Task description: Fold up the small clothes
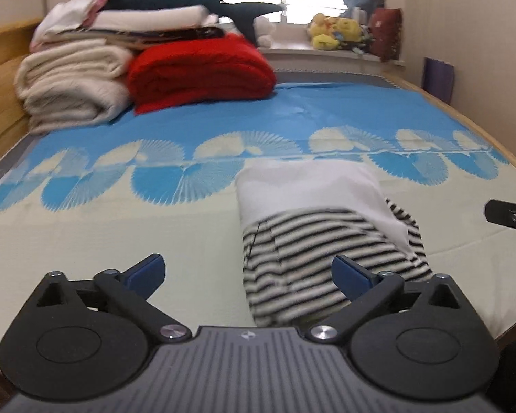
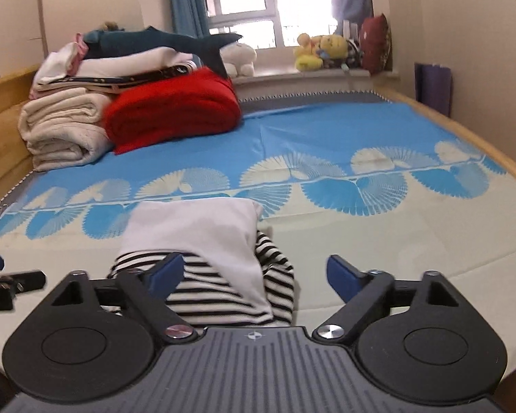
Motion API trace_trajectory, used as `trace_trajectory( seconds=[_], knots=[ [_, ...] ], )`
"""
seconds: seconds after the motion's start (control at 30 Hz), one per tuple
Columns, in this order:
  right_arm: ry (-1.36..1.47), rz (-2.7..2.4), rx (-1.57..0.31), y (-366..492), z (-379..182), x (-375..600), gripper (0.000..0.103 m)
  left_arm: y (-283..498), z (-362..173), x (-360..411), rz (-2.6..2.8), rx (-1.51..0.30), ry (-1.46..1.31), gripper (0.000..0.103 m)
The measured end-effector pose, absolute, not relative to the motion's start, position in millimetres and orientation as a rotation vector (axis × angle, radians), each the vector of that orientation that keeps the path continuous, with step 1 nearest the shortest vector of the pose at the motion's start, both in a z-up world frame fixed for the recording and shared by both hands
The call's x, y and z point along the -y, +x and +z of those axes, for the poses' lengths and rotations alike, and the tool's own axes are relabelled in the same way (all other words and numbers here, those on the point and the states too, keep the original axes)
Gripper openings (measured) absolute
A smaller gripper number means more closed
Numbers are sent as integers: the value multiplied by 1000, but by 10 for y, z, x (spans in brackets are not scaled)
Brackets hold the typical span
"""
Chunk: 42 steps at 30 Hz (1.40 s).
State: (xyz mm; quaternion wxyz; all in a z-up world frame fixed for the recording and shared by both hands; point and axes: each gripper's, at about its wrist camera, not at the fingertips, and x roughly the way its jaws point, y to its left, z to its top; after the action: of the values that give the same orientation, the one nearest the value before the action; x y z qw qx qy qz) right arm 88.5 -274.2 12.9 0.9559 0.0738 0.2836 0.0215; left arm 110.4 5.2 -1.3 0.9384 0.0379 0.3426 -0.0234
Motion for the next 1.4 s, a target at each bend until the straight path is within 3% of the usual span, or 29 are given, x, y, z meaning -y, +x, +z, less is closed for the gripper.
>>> trace_trajectory(
  seconds=[0.5, 1.4],
  knots=[
    [1, 52, -644, 629, -23, 2238, 95, 872, -337, 184, -31, -757, 9, 102],
    [2, 70, -653, 651, -71, 2154, 95, 908, -327, 172, -52, -739, -32, 102]
  ],
)
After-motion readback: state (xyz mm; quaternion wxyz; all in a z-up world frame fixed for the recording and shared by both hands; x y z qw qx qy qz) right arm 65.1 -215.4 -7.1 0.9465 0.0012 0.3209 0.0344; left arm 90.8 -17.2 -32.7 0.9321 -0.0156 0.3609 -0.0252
